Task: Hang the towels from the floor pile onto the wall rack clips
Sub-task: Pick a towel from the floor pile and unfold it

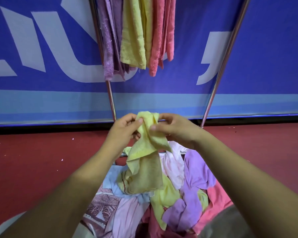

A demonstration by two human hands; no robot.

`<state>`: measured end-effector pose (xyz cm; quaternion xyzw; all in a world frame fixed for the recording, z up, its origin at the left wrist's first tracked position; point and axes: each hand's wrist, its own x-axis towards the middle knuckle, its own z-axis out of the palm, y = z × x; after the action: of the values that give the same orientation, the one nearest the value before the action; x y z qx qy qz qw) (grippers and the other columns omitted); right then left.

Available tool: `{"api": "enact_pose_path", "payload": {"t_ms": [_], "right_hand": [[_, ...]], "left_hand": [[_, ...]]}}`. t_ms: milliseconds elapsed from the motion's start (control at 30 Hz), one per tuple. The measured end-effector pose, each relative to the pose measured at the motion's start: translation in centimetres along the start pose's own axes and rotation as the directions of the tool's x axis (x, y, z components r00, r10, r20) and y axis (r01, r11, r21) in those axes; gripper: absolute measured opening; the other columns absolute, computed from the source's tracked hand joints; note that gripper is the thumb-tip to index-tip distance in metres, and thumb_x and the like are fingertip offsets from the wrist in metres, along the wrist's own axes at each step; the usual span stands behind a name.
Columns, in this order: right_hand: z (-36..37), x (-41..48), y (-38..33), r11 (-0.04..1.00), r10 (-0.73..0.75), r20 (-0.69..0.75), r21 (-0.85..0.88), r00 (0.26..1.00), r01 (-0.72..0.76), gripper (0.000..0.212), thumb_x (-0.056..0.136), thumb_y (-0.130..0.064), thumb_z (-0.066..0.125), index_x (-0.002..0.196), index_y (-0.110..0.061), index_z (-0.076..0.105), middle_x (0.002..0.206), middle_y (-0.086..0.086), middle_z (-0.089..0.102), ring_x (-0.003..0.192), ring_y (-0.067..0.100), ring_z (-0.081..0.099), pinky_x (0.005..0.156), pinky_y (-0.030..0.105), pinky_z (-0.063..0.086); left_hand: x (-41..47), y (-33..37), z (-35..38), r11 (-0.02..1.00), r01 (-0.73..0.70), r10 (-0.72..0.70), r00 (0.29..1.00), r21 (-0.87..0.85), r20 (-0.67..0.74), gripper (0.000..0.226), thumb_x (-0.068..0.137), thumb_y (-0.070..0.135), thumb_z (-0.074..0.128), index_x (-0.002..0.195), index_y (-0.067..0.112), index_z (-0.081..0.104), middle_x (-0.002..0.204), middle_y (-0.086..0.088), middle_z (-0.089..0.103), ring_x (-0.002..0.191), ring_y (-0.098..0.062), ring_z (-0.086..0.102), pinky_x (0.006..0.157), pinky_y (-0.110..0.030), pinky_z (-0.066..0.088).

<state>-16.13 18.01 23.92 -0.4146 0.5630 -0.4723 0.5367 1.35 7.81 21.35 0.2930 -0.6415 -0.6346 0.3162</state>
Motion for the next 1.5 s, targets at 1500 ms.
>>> {"api": "enact_pose_path", "payload": {"t_ms": [1500], "right_hand": [[-2.3,0.5,0.8,0.86,0.077,0.112,-0.51,0.991,-0.01,0.026,0.079,-0.03,0.083,0.087,-0.009,0.07,0.077,0.0,0.066,0.072,0.013,0.061,0.068,0.029,0.048]], "left_hand": [[1.0,1.7,-2.9,0.987,-0.066,0.088,0.985,0.145,-0.149,0.026,0.093,0.037,0.061,0.079,0.017,0.067,0.067,0.001,0.057,0.061,-0.013,0.049,0.058,-0.028,0.037]]}}
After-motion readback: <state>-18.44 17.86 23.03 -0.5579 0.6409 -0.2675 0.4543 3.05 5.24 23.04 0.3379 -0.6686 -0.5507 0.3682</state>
